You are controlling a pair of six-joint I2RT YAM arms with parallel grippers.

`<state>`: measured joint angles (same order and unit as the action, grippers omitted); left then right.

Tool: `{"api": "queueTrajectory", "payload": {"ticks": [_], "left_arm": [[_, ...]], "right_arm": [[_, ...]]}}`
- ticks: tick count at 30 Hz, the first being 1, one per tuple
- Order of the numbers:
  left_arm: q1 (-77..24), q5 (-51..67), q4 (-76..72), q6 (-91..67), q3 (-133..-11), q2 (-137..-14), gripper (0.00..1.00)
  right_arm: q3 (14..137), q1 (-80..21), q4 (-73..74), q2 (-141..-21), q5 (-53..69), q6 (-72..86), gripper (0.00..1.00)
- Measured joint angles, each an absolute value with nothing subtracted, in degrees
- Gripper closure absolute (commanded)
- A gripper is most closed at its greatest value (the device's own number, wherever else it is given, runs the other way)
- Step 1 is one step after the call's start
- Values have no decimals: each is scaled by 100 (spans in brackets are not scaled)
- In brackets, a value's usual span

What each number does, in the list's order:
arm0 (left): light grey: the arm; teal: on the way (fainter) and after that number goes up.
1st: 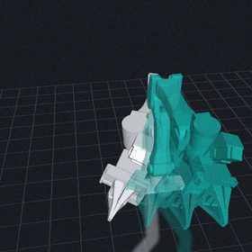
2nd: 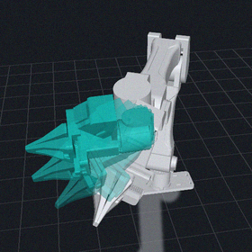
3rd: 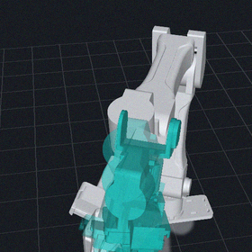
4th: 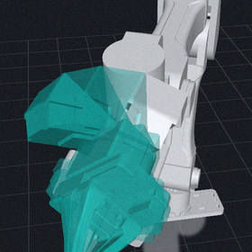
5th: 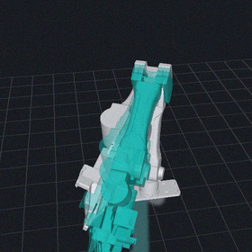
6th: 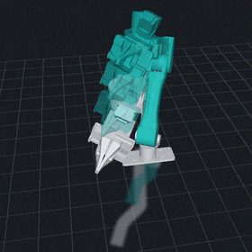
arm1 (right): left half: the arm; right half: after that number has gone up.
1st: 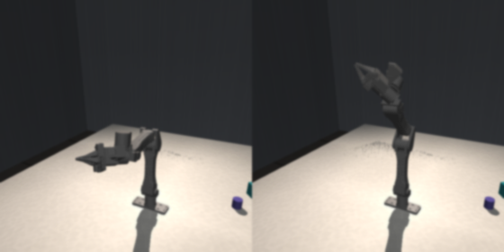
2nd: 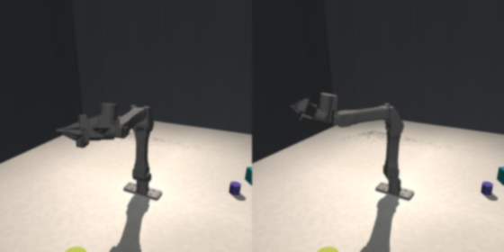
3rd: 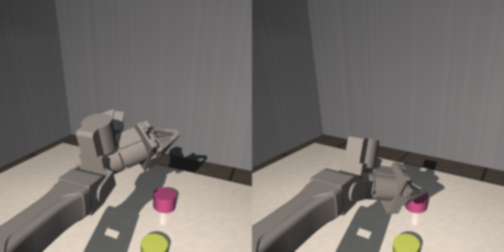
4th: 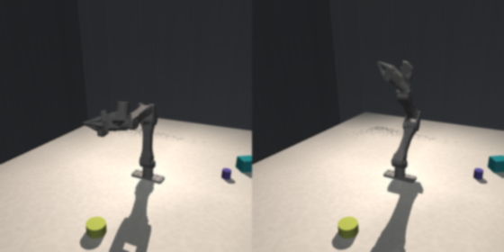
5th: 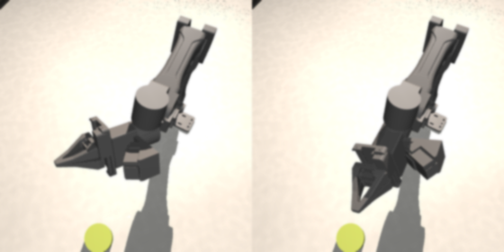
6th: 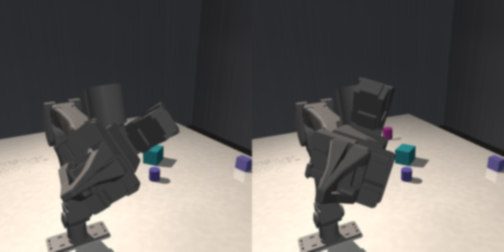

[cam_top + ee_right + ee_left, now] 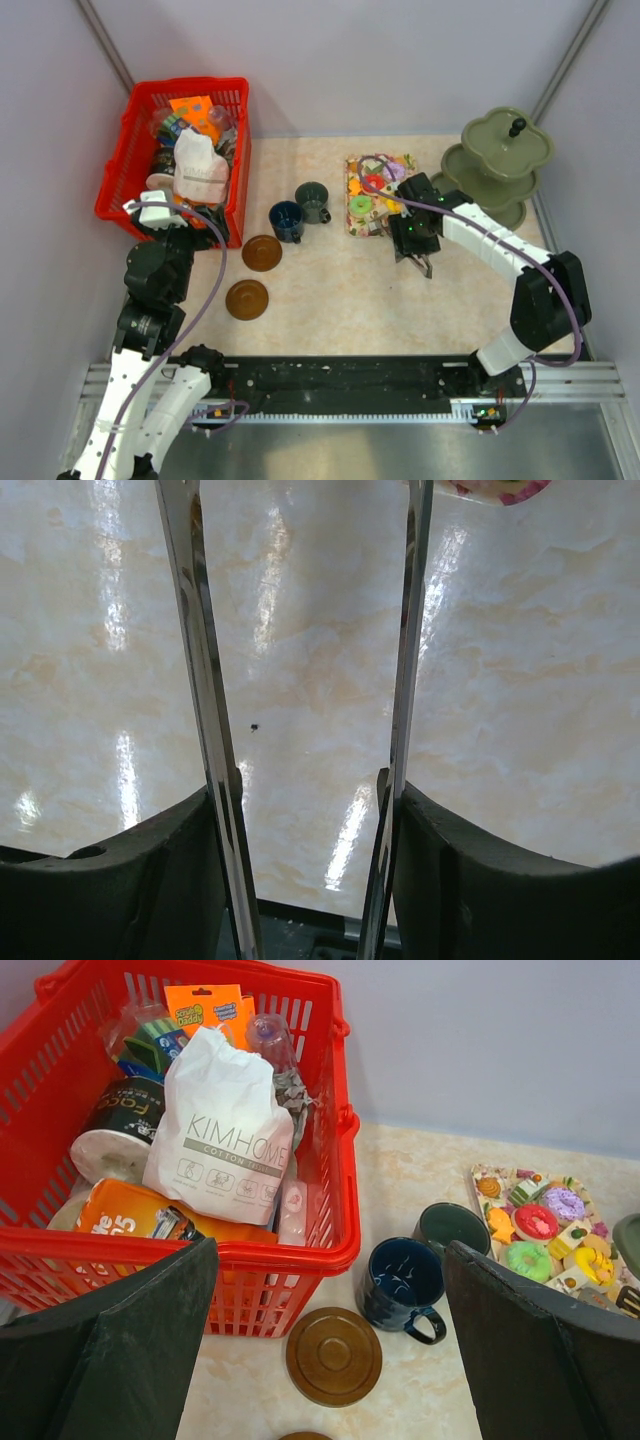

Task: Serve the afternoon tea
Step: Pick up the desert from the tray.

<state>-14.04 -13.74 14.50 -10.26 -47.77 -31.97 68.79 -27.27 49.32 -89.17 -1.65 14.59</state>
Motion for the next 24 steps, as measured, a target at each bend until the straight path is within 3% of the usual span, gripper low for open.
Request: {"api": "queueTrajectory", "payload": {"ticks": [24], "left_arm": [[-1404, -1424, 1450, -1022, -4772, -3197, 1]], "right_arm": [[7185, -3035, 5157, -8814, -370, 1345, 43]]}}
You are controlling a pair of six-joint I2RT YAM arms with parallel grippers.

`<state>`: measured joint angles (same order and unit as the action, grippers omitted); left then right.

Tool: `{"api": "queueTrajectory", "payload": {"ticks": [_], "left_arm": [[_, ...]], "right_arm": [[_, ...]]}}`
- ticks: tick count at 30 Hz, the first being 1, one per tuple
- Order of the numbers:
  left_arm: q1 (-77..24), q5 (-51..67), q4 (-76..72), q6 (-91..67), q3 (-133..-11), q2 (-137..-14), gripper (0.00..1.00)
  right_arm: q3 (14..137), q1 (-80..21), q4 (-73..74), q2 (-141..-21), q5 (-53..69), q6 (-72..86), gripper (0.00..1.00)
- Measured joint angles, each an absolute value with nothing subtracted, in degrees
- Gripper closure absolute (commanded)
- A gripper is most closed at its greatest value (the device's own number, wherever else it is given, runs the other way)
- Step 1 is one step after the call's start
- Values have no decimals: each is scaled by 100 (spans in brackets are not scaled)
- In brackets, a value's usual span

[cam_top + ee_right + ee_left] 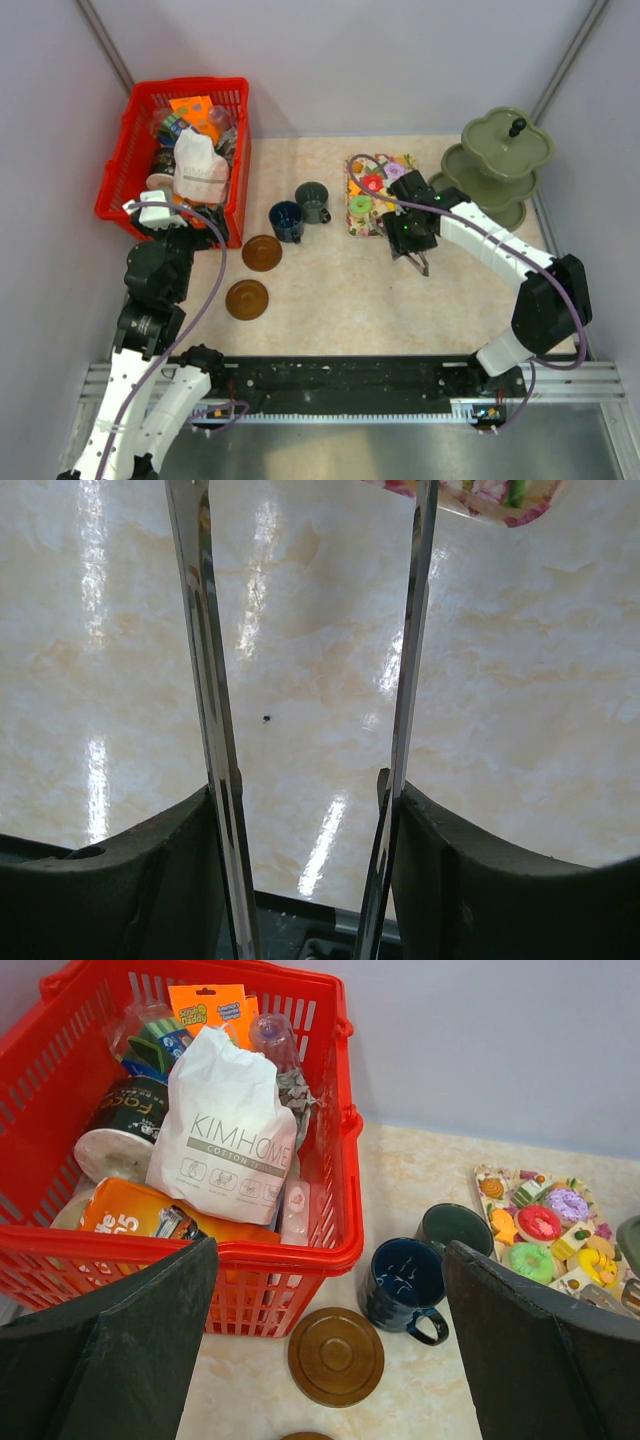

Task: Serve the afternoon tea
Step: Pick up the desert from the tray.

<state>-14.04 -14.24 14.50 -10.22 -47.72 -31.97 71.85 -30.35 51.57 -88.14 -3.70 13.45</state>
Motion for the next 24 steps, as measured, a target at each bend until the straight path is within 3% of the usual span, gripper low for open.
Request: {"api": "queueTrajectory", "payload": {"ticks": [24], "left_arm": [[-1404, -1424, 1448, -987, -4755, -3197, 1]], "right_arm": [[7404, -3223, 5321, -9157, -598, 1299, 42]]}}
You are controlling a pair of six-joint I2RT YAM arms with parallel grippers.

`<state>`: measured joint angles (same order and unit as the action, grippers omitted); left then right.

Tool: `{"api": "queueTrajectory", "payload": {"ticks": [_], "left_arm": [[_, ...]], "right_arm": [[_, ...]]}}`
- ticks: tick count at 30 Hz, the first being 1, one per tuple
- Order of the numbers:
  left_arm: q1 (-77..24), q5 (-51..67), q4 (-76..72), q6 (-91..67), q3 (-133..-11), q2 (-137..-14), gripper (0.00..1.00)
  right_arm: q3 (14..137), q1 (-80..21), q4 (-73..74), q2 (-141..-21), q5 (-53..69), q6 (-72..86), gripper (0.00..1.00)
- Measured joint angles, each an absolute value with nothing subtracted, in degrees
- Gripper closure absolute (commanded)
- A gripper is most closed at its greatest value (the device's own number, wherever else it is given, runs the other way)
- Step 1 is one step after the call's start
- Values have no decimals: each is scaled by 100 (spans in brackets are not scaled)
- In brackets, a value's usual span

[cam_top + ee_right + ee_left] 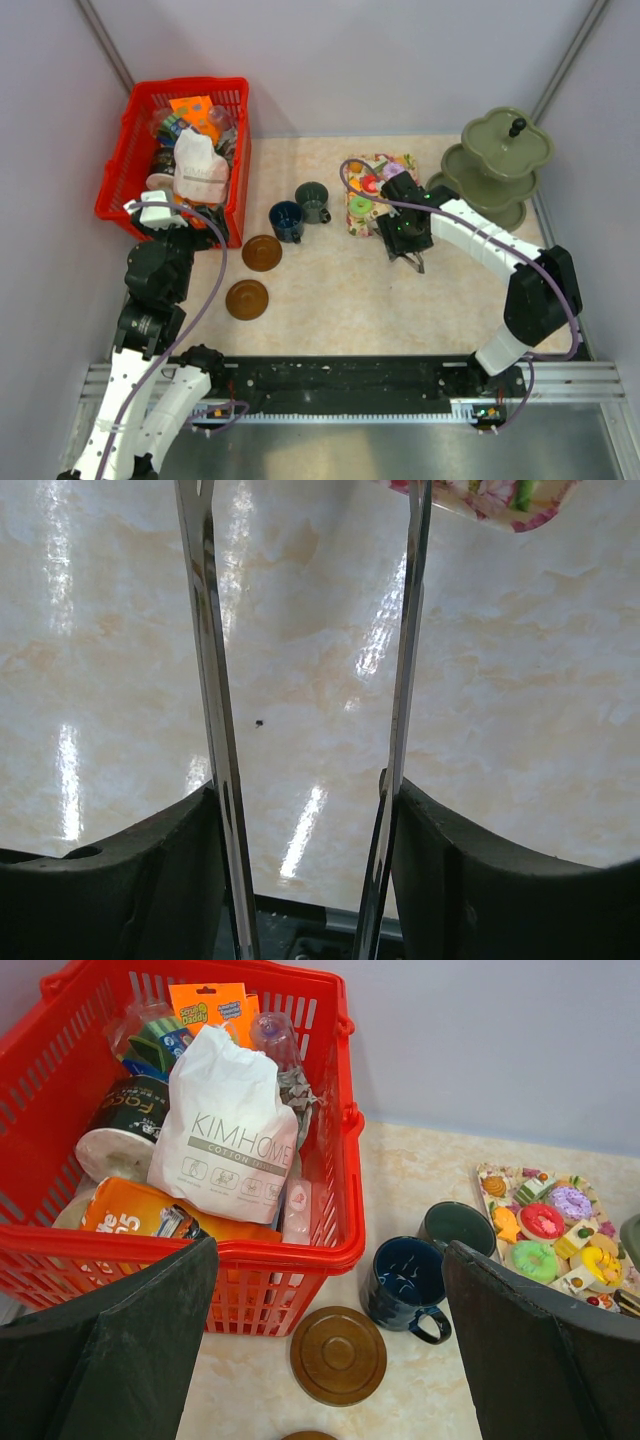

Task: Serve the afternoon tea
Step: Pick up the desert from the tray.

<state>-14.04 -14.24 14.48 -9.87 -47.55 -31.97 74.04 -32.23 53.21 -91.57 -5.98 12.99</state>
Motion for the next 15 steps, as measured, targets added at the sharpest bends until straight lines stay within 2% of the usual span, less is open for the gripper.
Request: {"api": "queueTrajectory", "payload": {"ticks": [15], "left_arm": [[-1409, -1426, 1448, -987, -4755, -3199, 1]], "right_arm": [[7522, -3361, 5352, -9253, -816, 1243, 44]]}}
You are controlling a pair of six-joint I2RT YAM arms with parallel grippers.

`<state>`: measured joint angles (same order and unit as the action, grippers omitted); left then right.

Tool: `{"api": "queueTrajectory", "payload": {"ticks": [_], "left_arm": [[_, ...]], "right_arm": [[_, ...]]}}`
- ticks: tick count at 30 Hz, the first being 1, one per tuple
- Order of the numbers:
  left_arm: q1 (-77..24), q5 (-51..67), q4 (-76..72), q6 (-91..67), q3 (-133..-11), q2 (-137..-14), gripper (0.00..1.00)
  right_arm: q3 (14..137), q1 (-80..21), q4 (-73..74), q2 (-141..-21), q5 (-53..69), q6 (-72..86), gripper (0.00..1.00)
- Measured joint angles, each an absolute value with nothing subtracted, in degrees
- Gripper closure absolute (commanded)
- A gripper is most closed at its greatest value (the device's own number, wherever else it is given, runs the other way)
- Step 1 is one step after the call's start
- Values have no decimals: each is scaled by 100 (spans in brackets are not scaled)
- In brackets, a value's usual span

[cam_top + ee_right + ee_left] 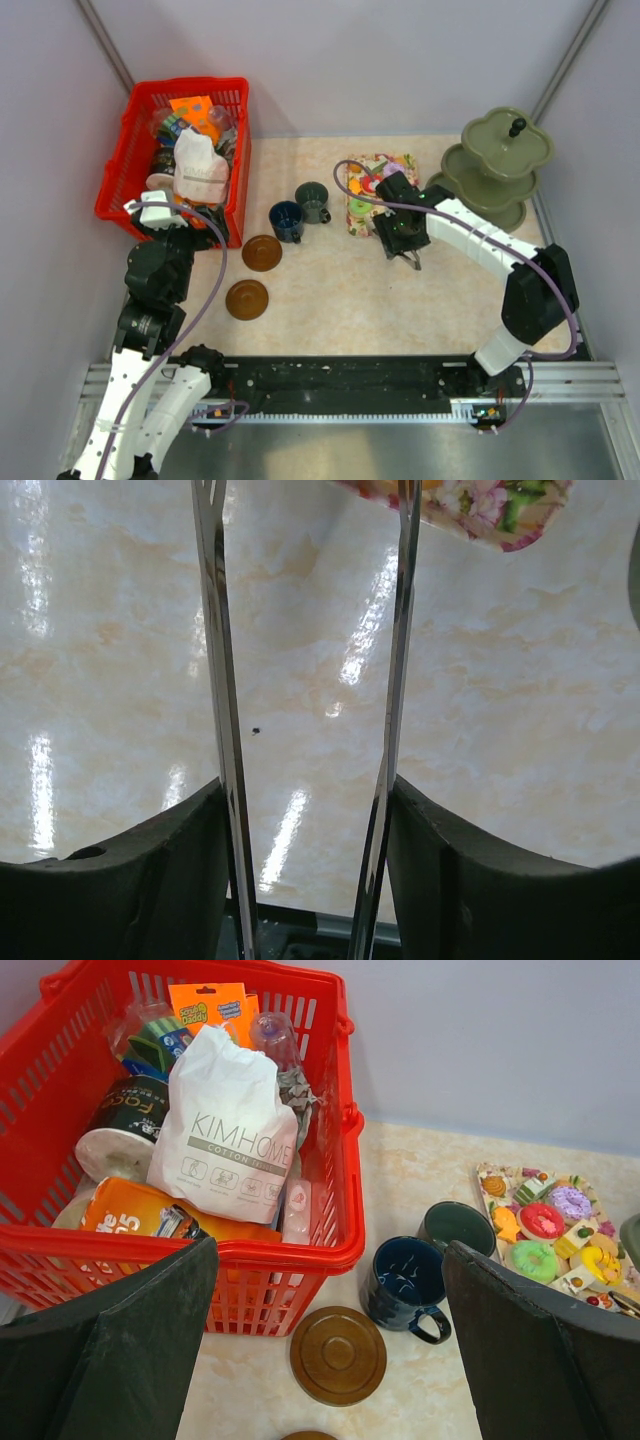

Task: Serve the afternoon tea
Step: Pick up the desert from the tray.

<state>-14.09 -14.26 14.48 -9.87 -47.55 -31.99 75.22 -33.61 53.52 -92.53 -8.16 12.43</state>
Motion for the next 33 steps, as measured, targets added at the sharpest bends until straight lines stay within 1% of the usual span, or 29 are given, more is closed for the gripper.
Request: {"api": "queueTrajectory", "payload": {"ticks": [10, 18, 21, 28, 33], "left_arm": [[-1409, -1444, 1448, -985, -4755, -3197, 1], [-1413, -1446, 1448, -982, -4753, -3199, 1], [-1415, -1446, 1448, -982, -4753, -3197, 1], [-1415, -1446, 1448, -967, -4753, -3197, 1], [-1415, -1446, 1448, -965, -4753, -3199, 1]], "right_arm": [[7701, -3511, 5378, -9286, -1284, 1256, 44], [7706, -3592, 5387, -9539, -1417, 1260, 44], [7732, -3638, 5404, -9620, -1476, 1260, 46], [7846, -3675, 5404, -9629, -1605, 1264, 55], [7846, -3675, 5428, -9574, -1651, 1262, 56]]}}
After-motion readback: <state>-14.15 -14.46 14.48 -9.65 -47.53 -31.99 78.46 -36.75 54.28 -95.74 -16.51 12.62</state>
